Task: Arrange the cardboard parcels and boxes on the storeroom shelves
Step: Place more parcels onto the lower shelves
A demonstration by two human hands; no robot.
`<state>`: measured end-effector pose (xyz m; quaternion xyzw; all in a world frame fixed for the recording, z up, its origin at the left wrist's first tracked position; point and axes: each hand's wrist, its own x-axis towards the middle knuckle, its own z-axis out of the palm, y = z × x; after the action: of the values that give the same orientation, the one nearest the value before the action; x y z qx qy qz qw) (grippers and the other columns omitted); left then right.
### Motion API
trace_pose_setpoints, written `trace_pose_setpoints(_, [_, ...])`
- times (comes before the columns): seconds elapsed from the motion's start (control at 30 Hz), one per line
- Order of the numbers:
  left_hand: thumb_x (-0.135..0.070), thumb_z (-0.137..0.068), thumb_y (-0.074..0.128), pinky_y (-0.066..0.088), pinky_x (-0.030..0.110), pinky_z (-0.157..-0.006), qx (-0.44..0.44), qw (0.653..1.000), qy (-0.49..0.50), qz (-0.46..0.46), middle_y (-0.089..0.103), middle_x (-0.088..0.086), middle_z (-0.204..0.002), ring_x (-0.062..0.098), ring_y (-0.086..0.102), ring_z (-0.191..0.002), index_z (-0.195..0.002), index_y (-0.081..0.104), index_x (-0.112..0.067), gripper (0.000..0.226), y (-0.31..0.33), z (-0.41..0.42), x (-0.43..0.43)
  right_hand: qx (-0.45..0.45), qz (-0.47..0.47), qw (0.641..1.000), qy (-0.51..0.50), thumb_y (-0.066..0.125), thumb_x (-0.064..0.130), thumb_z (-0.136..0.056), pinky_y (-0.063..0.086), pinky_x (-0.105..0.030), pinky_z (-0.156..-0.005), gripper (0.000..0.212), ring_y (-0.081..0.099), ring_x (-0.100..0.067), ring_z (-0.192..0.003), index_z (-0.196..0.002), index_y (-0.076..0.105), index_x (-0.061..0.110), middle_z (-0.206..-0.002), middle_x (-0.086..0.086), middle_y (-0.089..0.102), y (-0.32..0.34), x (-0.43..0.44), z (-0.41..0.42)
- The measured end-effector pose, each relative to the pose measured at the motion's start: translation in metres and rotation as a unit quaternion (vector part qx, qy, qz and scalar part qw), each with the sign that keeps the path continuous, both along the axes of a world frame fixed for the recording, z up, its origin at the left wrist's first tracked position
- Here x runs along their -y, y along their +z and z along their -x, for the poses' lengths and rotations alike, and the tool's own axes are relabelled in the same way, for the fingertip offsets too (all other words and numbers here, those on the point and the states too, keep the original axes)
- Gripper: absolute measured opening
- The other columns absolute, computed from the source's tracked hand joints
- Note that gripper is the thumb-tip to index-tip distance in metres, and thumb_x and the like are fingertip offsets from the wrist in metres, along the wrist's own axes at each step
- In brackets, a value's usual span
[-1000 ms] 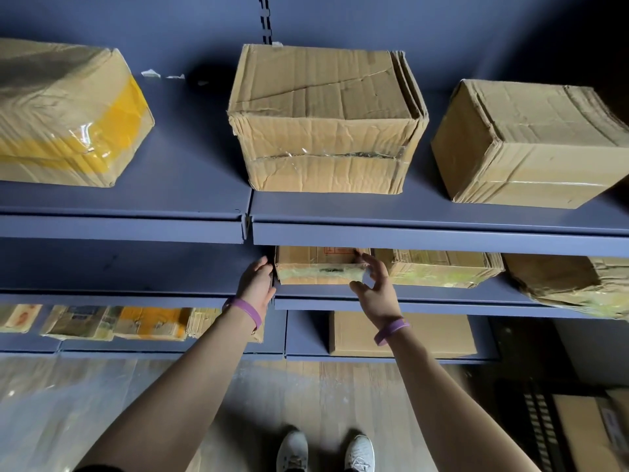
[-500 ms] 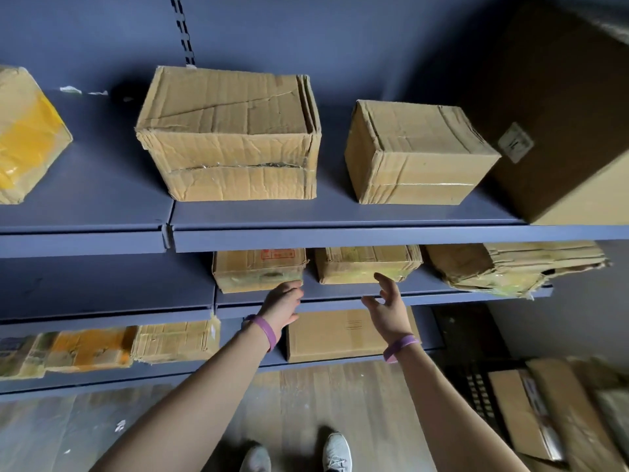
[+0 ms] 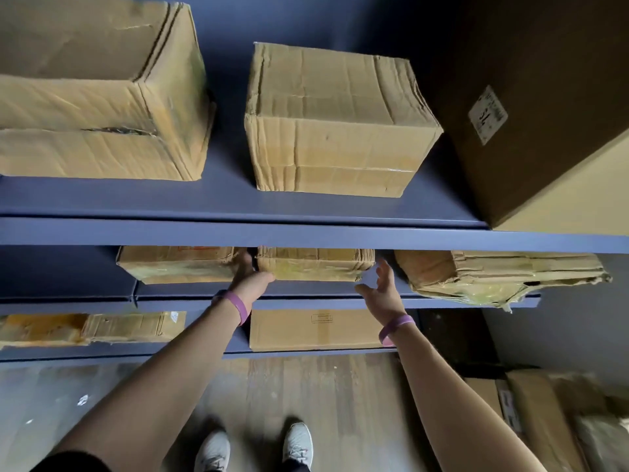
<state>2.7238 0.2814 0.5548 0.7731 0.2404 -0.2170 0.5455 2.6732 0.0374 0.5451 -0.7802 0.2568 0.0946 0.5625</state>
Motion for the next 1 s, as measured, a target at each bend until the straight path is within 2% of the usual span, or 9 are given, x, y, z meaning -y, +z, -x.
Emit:
trace_pose_setpoints(0.07, [0.000,-0.092,0.055,0.044,0.035,-0.092,-0.018,1.000,0.006,-0.015,0.051,0.013,-0.123,0.034,0.053,-0.117,-0.135,0.037,-0.009,0.048,-0.002,-0.002,0.008,0.021,0.009,0.998,0.052,0.062,-0.001,-0.092,0.041,-0.017,-0.094,0.080,0.043,-0.019,-0.127,-0.156,0.017,0.014,-0.148,0.000,0.036,-0.002,0.004,-0.011])
trace_pose_setpoints(0.17, [0.003,-0.089,0.055,0.044,0.039,-0.105,-0.015,1.000,0.027,-0.006,0.052,0.007,-0.116,0.034,0.053,-0.124,-0.139,0.039,-0.005,0.052,-0.002,-0.001,0.016,0.042,0.043,0.993,0.101,0.064,-0.007,-0.089,0.045,-0.028,-0.095,0.061,0.051,-0.017,-0.107,-0.142,0.036,0.004,-0.114,0.005,0.054,-0.006,0.007,-0.021])
trace_pose_setpoints(0.27, [0.001,-0.089,0.056,0.043,0.030,-0.097,0.000,0.999,0.028,0.022,0.049,0.001,-0.104,0.025,0.053,-0.108,-0.122,0.045,-0.013,0.037,0.006,0.008,0.018,0.058,0.043,0.993,0.095,0.063,-0.012,-0.086,0.046,-0.035,-0.097,0.054,0.056,-0.021,-0.100,-0.133,0.040,-0.002,-0.100,0.000,0.057,-0.007,0.009,-0.021])
trace_pose_setpoints(0.33, [-0.007,-0.088,0.061,0.040,0.029,-0.092,0.004,0.999,0.008,0.038,0.053,0.006,-0.116,0.026,0.052,-0.110,-0.128,0.046,-0.015,0.044,0.014,0.017,0.014,0.066,0.035,0.994,0.082,0.062,-0.014,-0.086,0.049,-0.027,-0.091,0.055,0.059,-0.019,-0.091,-0.136,0.040,-0.007,-0.094,-0.004,0.059,-0.001,0.010,-0.014])
trace_pose_setpoints(0.4, [-0.016,-0.084,0.069,0.041,0.030,-0.088,0.007,0.999,-0.001,0.039,0.058,0.006,-0.107,0.027,0.055,-0.107,-0.113,0.053,-0.014,0.034,0.022,0.029,0.008,0.076,0.014,0.995,0.058,0.063,-0.011,-0.087,0.050,-0.018,-0.079,0.050,0.060,-0.015,-0.082,-0.133,0.044,-0.010,-0.093,-0.019,0.061,0.009,0.012,-0.002])
trace_pose_setpoints(0.53, [-0.007,-0.091,0.069,0.046,0.028,-0.083,0.042,0.996,-0.032,0.071,0.065,0.000,-0.100,0.021,0.059,-0.100,-0.108,0.057,-0.019,0.025,0.046,0.058,-0.002,0.122,-0.009,0.992,0.029,0.068,-0.004,-0.088,0.049,-0.015,-0.071,0.014,0.058,-0.006,-0.071,-0.096,0.058,0.000,-0.082,-0.011,0.060,0.042,0.008,0.032])
trace_pose_setpoints(0.67, [-0.010,-0.093,0.070,0.048,0.034,-0.098,0.063,0.993,-0.041,0.096,0.068,0.007,-0.119,0.024,0.063,-0.111,-0.116,0.062,-0.017,0.026,0.070,0.089,-0.018,0.158,-0.044,0.986,0.015,0.065,0.002,-0.092,0.051,-0.016,-0.069,0.010,0.063,0.000,-0.074,-0.098,0.061,0.010,-0.085,0.001,0.066,0.079,-0.007,0.062])
trace_pose_setpoints(0.83, [-0.028,-0.095,0.068,0.044,0.032,-0.096,0.089,0.987,-0.010,0.135,0.068,-0.006,-0.118,0.011,0.061,-0.108,-0.115,0.064,-0.025,0.021,0.090,0.127,-0.041,0.185,-0.012,0.983,0.002,0.069,0.025,-0.093,0.056,-0.037,-0.077,0.003,0.067,-0.015,-0.082,-0.092,0.068,0.028,-0.087,0.003,0.073,0.106,-0.033,0.103])
trace_pose_setpoints(1.0, [-0.048,-0.090,0.069,0.046,0.042,-0.104,0.110,0.981,0.025,0.157,0.069,-0.010,-0.112,0.009,0.060,-0.108,-0.110,0.066,-0.031,0.026,0.098,0.169,-0.066,0.185,-0.017,0.982,-0.028,0.071,0.030,-0.091,0.054,-0.033,-0.079,0.005,0.068,-0.005,-0.081,-0.091,0.070,0.035,-0.080,0.017,0.074,0.116,-0.064,0.143])
